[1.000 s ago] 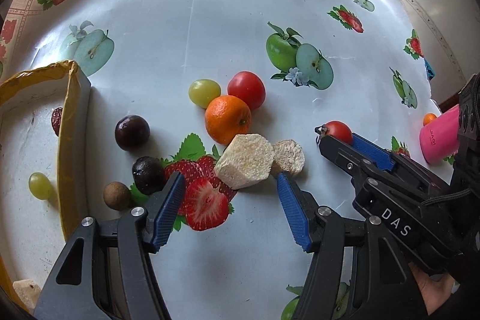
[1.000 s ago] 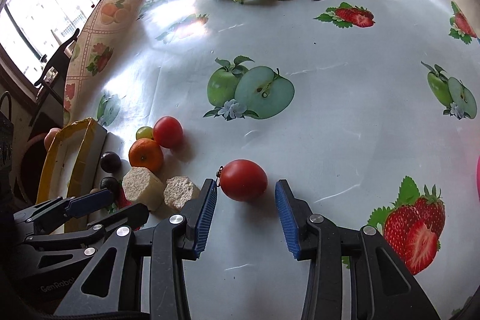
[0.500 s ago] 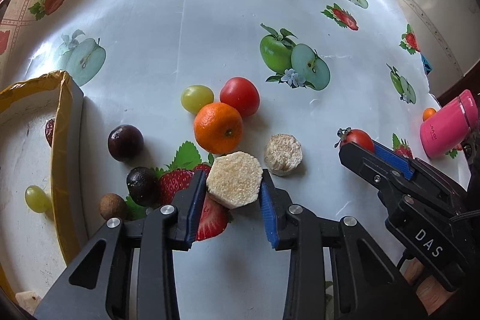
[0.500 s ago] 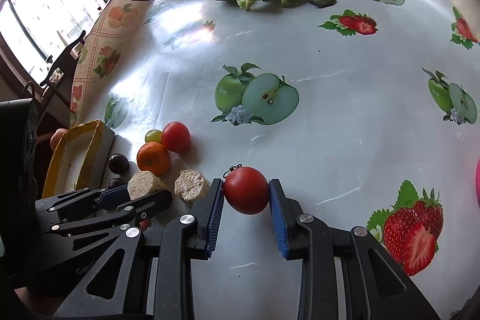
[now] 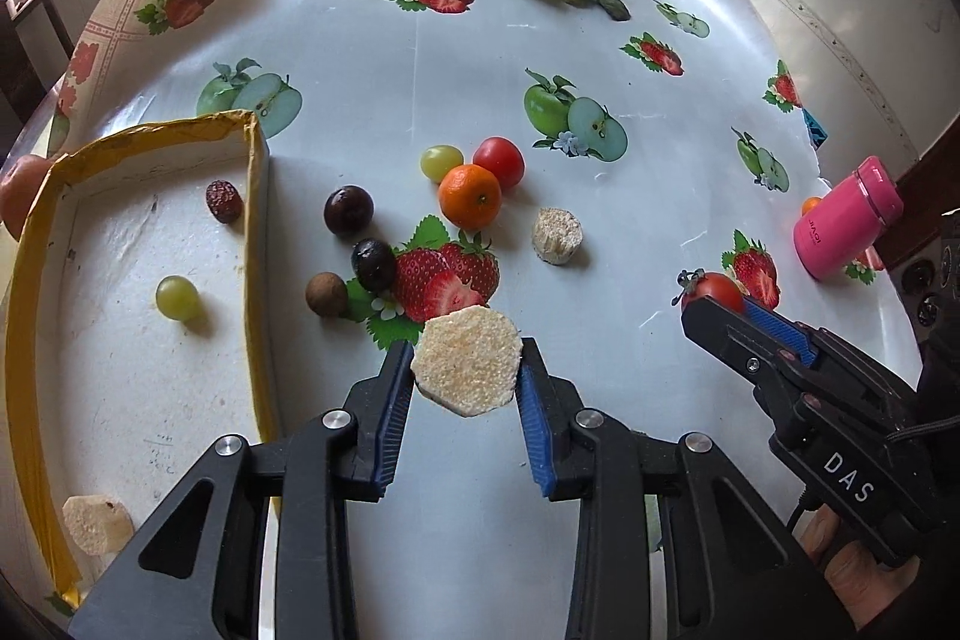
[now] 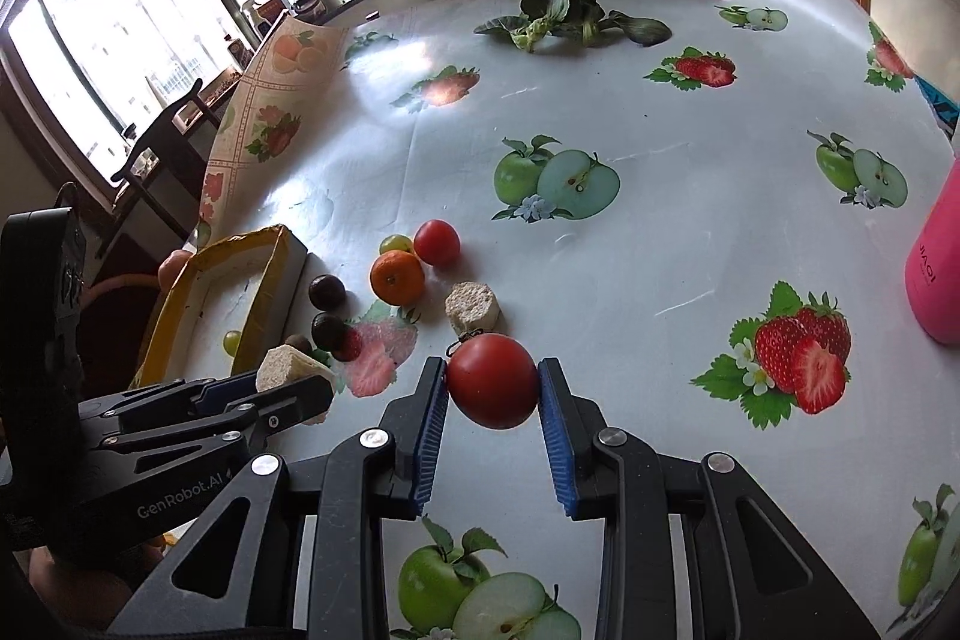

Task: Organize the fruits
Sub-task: 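Grasp the red cherry tomato with the right tool while the left tool grasps another beige slice, then carry the tomato and slice into the tray and open both tools, then grasp the small brown kiwi with the left tool while the right tool grasps a small beige slice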

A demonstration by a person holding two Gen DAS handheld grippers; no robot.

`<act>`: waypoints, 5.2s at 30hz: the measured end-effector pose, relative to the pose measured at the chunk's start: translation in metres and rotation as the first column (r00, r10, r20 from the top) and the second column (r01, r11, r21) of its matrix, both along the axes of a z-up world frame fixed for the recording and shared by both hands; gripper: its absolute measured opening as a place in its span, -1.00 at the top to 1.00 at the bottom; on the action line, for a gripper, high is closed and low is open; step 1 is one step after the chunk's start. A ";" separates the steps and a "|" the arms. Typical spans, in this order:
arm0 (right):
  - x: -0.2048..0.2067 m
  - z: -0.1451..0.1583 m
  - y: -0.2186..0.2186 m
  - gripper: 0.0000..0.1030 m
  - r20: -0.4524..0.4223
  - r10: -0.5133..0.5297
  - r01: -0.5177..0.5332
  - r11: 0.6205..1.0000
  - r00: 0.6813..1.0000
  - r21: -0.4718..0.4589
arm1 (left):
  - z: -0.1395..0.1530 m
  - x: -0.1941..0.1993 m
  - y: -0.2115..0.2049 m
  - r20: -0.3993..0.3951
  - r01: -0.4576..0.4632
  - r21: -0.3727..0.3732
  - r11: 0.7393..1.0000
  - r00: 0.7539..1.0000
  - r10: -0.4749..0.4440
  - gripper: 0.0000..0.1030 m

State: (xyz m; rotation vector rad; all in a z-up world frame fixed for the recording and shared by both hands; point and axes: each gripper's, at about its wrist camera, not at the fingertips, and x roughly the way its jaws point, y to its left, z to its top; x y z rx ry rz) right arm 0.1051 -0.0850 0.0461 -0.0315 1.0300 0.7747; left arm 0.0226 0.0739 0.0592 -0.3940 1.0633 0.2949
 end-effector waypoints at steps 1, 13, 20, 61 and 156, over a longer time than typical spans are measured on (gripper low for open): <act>-0.005 0.002 0.001 0.40 0.001 0.004 -0.004 1.000 1.000 0.002 | 0.003 -0.005 0.002 0.004 -0.005 0.002 1.000 1.000 0.005 0.39; -0.066 0.026 0.031 0.40 0.024 0.106 -0.107 0.994 0.994 0.034 | 0.020 -0.063 0.030 0.013 -0.079 0.041 0.996 0.997 0.079 0.39; -0.097 0.034 0.061 0.40 0.032 0.184 -0.186 0.981 0.982 0.049 | 0.017 -0.090 0.054 0.005 -0.140 0.039 0.989 0.990 0.140 0.39; -0.183 -0.049 0.206 0.39 -0.096 0.550 -0.558 0.817 0.830 -0.147 | -0.051 -0.098 0.150 -0.167 -0.255 0.042 0.966 0.952 0.258 0.33; -0.007 -0.027 0.056 0.41 0.019 0.083 -0.081 0.992 0.996 -0.095 | -0.029 -0.007 0.048 -0.051 -0.021 -0.065 0.998 0.999 0.017 0.64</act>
